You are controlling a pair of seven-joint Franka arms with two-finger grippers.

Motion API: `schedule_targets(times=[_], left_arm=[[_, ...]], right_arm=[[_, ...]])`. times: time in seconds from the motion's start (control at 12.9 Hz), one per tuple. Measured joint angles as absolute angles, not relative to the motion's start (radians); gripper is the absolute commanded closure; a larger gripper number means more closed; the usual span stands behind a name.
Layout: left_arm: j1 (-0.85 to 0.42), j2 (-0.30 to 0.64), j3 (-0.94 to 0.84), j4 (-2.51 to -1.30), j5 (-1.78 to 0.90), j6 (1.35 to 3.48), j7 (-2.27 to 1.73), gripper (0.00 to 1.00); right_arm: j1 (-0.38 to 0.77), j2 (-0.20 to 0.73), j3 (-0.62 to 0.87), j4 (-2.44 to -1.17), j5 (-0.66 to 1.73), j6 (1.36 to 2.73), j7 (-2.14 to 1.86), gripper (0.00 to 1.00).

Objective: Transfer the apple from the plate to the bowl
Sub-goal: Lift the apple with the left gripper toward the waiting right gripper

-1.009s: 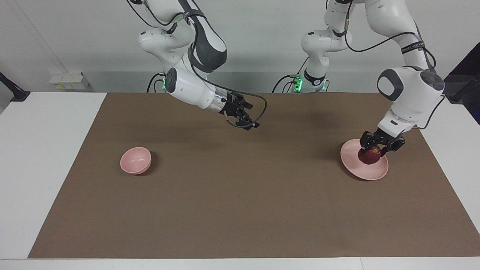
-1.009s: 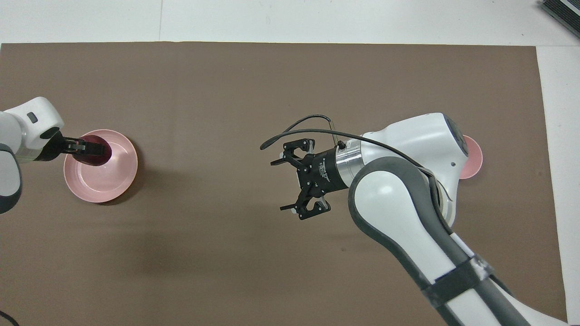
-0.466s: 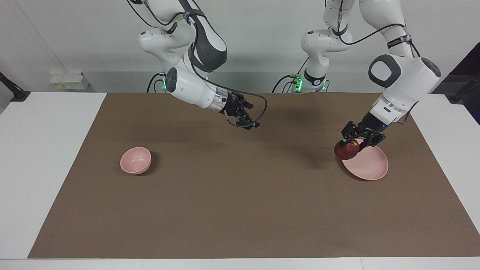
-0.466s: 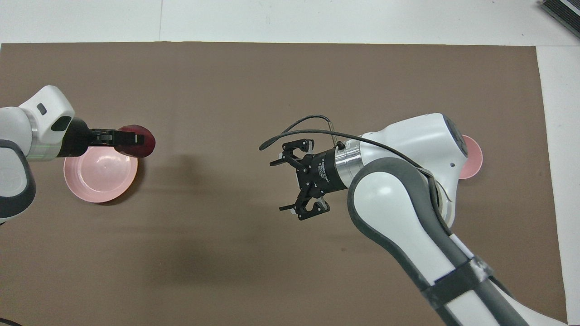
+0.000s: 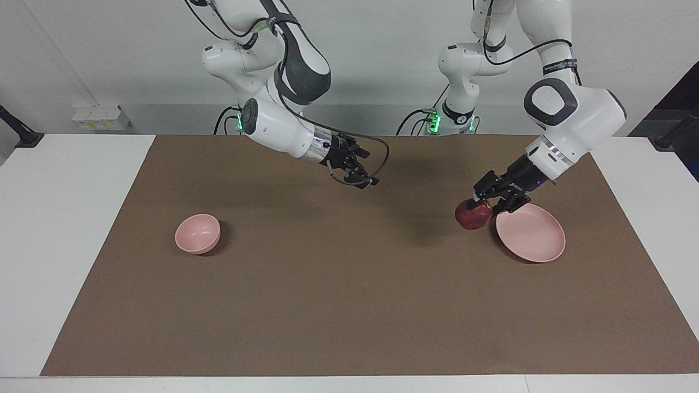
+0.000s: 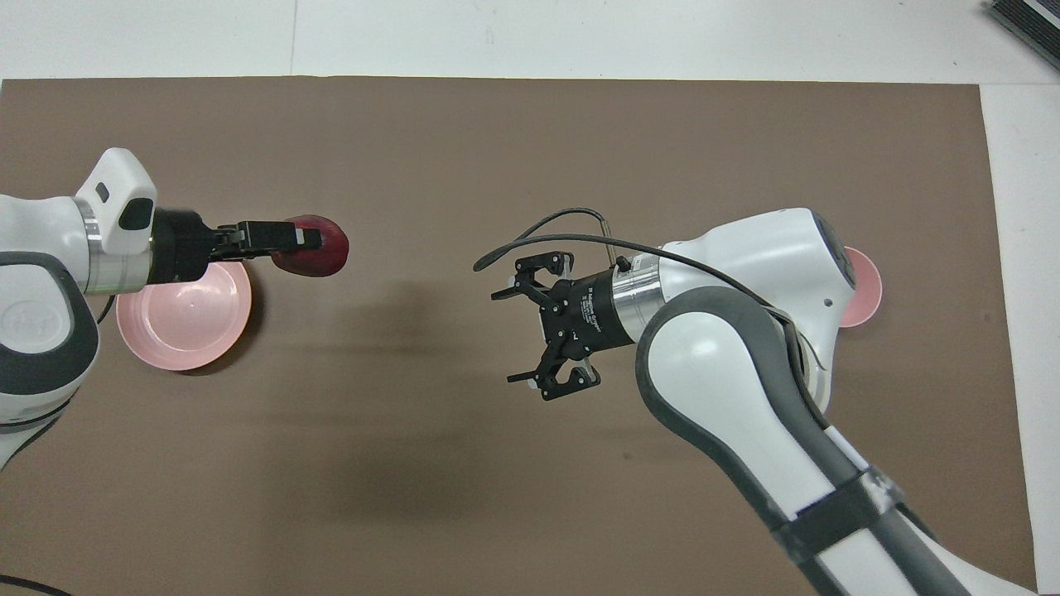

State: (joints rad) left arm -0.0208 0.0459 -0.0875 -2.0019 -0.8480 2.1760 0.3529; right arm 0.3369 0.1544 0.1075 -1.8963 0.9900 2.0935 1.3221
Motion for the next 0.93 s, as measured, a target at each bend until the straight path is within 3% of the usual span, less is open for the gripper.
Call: schedule_targets(times=[0.47, 0.93], left_arm=[[-0.022, 0.031, -0.214, -2.002, -0.997, 2.174, 0.293, 1.0], [-0.096, 0.001, -0.266, -2.024, -1.005, 2.166, 0.182, 1.0]], right_arm=[[0.39, 0.156, 0.109, -1.905, 1.009, 2.295, 1.347, 0.0], [0.386, 0.161, 0.107, -1.899, 1.009, 2.319, 1.347, 0.0]])
